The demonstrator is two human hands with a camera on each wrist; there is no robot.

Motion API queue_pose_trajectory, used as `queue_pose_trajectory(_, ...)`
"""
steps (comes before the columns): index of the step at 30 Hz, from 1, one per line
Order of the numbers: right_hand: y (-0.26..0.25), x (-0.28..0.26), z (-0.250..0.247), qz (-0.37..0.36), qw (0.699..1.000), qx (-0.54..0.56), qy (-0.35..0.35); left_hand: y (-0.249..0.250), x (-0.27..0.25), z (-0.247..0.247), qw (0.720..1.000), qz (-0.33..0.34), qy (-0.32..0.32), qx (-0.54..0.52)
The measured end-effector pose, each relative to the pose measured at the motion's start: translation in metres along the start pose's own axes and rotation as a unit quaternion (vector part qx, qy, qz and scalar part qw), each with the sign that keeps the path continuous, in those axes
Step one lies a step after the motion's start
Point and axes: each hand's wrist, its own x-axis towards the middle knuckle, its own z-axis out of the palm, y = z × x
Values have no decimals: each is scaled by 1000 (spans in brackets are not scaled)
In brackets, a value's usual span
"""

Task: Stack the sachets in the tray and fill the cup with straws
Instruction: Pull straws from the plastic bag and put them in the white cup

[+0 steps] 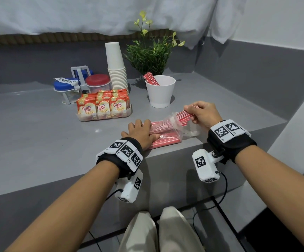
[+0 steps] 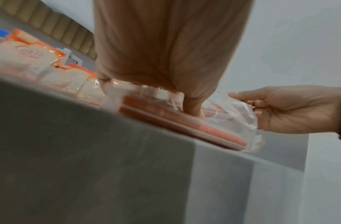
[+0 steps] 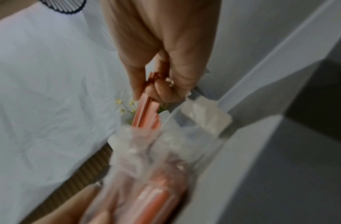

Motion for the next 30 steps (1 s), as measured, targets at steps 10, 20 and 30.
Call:
queue_pose_trajectory(10, -1, -12, 43, 9, 998, 62, 3, 21, 10, 1, 997, 59, 25, -49)
queue_pose_trajectory(20, -51, 6, 31, -158, 968, -129, 149, 11, 14, 13, 996, 50, 50, -48)
queue_pose_trajectory(30, 10, -10, 31, -18, 984, -180, 6, 10, 17, 13, 996, 44, 51, -55)
